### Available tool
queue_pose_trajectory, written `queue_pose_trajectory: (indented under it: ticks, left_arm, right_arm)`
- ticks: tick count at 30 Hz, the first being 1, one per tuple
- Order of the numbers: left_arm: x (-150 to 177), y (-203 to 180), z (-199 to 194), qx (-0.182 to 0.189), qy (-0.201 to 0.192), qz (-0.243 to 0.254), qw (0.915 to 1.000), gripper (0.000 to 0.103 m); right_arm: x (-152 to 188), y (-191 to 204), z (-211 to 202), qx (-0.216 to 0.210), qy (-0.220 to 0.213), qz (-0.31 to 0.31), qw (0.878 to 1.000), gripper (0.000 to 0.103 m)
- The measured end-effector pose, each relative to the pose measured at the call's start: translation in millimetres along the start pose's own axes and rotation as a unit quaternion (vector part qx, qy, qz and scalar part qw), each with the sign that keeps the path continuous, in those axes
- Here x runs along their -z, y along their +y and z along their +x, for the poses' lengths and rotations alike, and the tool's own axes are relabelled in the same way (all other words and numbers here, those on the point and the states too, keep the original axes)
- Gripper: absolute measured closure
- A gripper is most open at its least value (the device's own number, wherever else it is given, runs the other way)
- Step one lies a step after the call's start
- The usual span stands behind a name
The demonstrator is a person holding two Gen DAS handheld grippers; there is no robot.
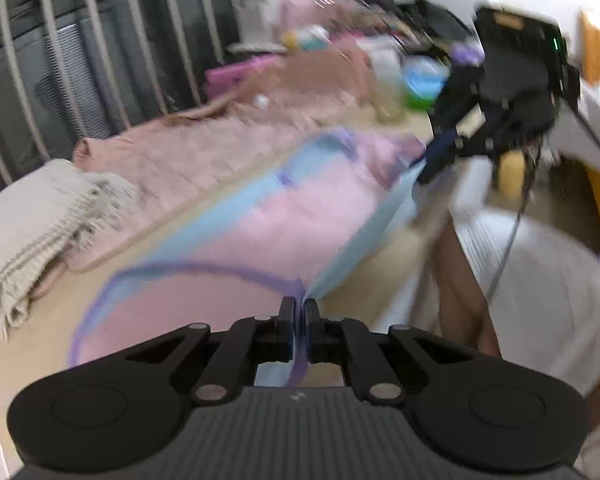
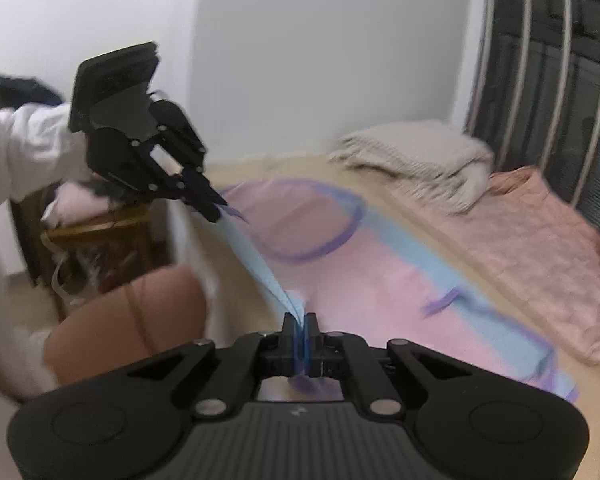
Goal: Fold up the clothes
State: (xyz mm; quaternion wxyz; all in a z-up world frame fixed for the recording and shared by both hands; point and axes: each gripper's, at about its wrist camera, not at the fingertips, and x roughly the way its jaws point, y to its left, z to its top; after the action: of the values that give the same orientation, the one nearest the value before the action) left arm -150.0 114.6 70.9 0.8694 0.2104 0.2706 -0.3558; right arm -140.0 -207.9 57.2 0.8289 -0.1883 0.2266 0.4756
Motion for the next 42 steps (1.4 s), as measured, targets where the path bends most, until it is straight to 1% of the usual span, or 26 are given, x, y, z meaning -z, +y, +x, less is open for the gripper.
queue_pose_trajectory:
  ticks: [2, 4, 6, 7, 8, 10, 11, 12, 13, 14, 16, 18, 19, 20, 21, 22, 23, 26, 28, 30, 32, 35, 37, 38, 40, 42]
  left_arm:
    - [-8, 20, 20, 0.0, 0.014, -0.012, 0.9998, 0.099]
    - [-12, 40, 43, -0.003, 0.032, -0.024, 0.9992, 0.098]
    - [-9, 55, 61, -0.017, 0.046, -0.045, 0.9978, 0.093]
    - [-5, 63, 66, -0.023, 0.057, -0.063, 0.9961, 0.092]
    - [1, 70, 63, -0.021, 0.063, -0.084, 0.9942, 0.092]
    - [16, 80, 39, -0.012, 0.043, -0.126, 0.991, 0.081]
    - [23, 83, 26, -0.013, 0.031, -0.143, 0.9891, 0.059]
    - [31, 82, 14, -0.026, 0.019, -0.154, 0.9875, 0.042]
    - [37, 80, 6, -0.041, 0.011, -0.161, 0.986, 0.041]
    - [41, 78, 3, -0.045, 0.01, -0.167, 0.9848, 0.041]
    - [45, 74, 8, -0.034, 0.022, -0.174, 0.984, 0.041]
    - [46, 67, 18, -0.035, 0.034, -0.162, 0.9856, 0.044]
    - [46, 66, 26, -0.036, 0.044, -0.158, 0.9859, 0.047]
    - [47, 65, 30, -0.037, 0.05, -0.156, 0.9859, 0.052]
    - [50, 64, 30, -0.039, 0.049, -0.153, 0.9863, 0.053]
    - [50, 64, 30, -0.04, 0.051, -0.152, 0.9863, 0.055]
    - [51, 65, 30, -0.041, 0.053, -0.151, 0.9863, 0.056]
    - [55, 70, 27, -0.05, 0.059, -0.151, 0.9855, 0.056]
    - [57, 76, 25, -0.058, 0.063, -0.159, 0.9836, 0.056]
    - [56, 78, 26, -0.061, 0.066, -0.163, 0.9825, 0.056]
    - [55, 78, 25, -0.065, 0.07, -0.161, 0.9822, 0.056]
    - [52, 77, 17, -0.065, 0.075, -0.158, 0.9825, 0.056]
    - [45, 79, 7, -0.073, 0.064, -0.153, 0.9834, 0.056]
    - [37, 82, 2, -0.086, 0.057, -0.143, 0.9843, 0.056]
    - [22, 93, 13, -0.092, 0.056, -0.137, 0.9848, 0.048]
    - [9, 108, 35, -0.088, 0.06, -0.136, 0.9849, 0.037]
  right_arm:
    - [-13, -23, 15, 0.007, -0.002, -0.002, 1.0, 0.101]
    - [-21, -46, 41, 0.016, 0.017, 0.004, 1.0, 0.101]
    - [-20, -64, 68, 0.05, 0.041, 0.022, 0.998, 0.098]
    - [-19, -73, 80, 0.069, 0.057, 0.035, 0.995, 0.093]
    - [-16, -77, 84, 0.084, 0.075, 0.037, 0.993, 0.092]
    - [-9, -77, 61, 0.097, 0.068, 0.036, 0.992, 0.088]
    - [-3, -78, 39, 0.099, 0.05, 0.047, 0.993, 0.074]
    - [4, -79, 17, 0.101, 0.032, 0.059, 0.993, 0.063]
    - [12, -77, 2, 0.101, 0.03, 0.072, 0.992, 0.046]
    - [21, -76, -12, 0.101, 0.028, 0.085, 0.991, 0.042]
    - [38, -72, -40, 0.102, 0.026, 0.112, 0.988, 0.043]
    - [54, -60, -38, 0.1, 0.051, 0.111, 0.987, 0.044]
    - [57, -58, -31, 0.101, 0.063, 0.101, 0.988, 0.049]
    - [60, -55, -27, 0.098, 0.07, 0.103, 0.987, 0.073]
    - [62, -53, -23, 0.094, 0.076, 0.106, 0.987, 0.091]
    - [65, -51, -20, 0.09, 0.083, 0.109, 0.986, 0.101]
    - [65, -52, -21, 0.082, 0.08, 0.118, 0.986, 0.102]
    - [56, -59, -42, 0.055, 0.051, 0.121, 0.99, 0.102]
    - [46, -83, -59, 0.068, 0.015, 0.152, 0.986, 0.102]
    - [40, -101, -56, 0.097, 0.025, 0.154, 0.983, 0.102]
    - [41, -110, -33, 0.109, 0.077, 0.144, 0.98, 0.099]
    - [42, -107, -5, 0.136, 0.137, 0.11, 0.975, 0.084]
    - [35, -103, -15, 0.137, 0.11, 0.103, 0.979, 0.078]
    - [30, -103, -23, 0.135, 0.088, 0.104, 0.981, 0.066]
    - [16, -109, -27, 0.129, 0.058, 0.098, 0.985, 0.054]
    - [-4, -111, -16, 0.15, 0.05, 0.062, 0.985, 0.054]
